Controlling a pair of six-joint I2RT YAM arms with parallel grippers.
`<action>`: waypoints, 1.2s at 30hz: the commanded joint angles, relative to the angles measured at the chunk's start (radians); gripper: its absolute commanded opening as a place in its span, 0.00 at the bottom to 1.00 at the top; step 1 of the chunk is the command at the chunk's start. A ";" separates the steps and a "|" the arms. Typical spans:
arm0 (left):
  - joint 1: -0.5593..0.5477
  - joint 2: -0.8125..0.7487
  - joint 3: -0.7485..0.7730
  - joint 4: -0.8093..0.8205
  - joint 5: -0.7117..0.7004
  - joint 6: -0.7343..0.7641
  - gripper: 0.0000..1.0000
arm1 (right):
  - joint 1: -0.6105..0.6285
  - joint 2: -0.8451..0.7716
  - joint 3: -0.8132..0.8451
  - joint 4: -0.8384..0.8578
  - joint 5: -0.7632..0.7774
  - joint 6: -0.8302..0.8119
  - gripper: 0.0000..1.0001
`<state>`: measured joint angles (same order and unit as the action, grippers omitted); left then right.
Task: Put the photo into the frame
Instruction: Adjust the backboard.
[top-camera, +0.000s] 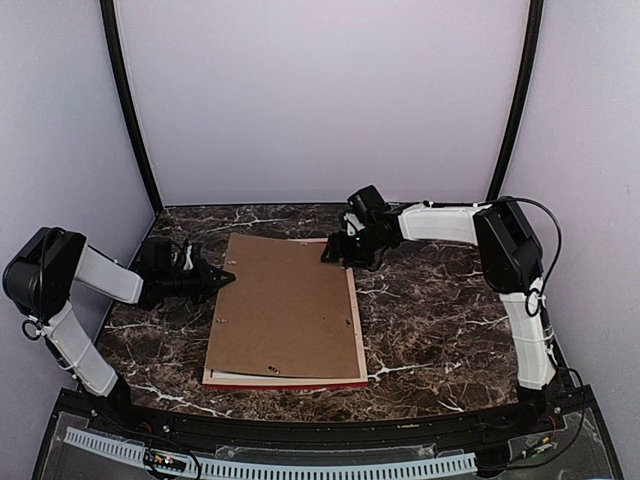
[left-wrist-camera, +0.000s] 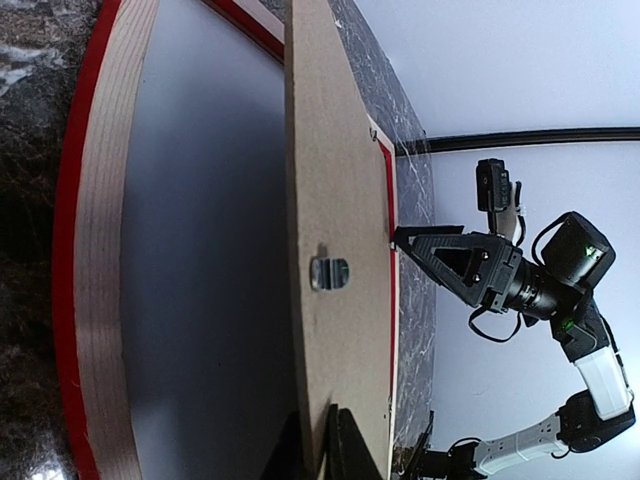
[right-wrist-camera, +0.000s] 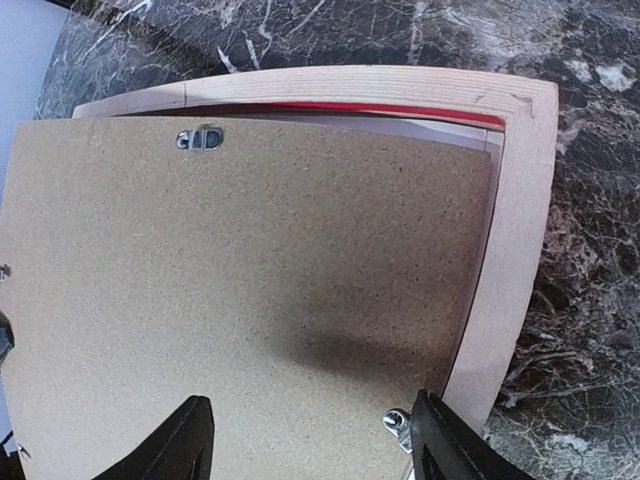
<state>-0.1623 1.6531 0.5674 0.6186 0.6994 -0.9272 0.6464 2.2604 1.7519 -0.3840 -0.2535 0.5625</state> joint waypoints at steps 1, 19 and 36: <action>-0.012 -0.013 -0.031 -0.067 -0.142 0.058 0.01 | 0.004 -0.031 -0.073 -0.032 -0.036 0.077 0.68; -0.041 -0.015 -0.061 -0.026 -0.207 0.034 0.00 | 0.006 -0.112 -0.198 0.087 -0.071 0.179 0.69; -0.055 0.047 -0.025 -0.025 -0.179 0.060 0.03 | 0.007 -0.186 -0.204 0.121 -0.058 0.132 0.70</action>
<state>-0.2119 1.6596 0.5312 0.6594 0.6422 -0.9455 0.6479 2.1525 1.5532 -0.2771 -0.3237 0.7296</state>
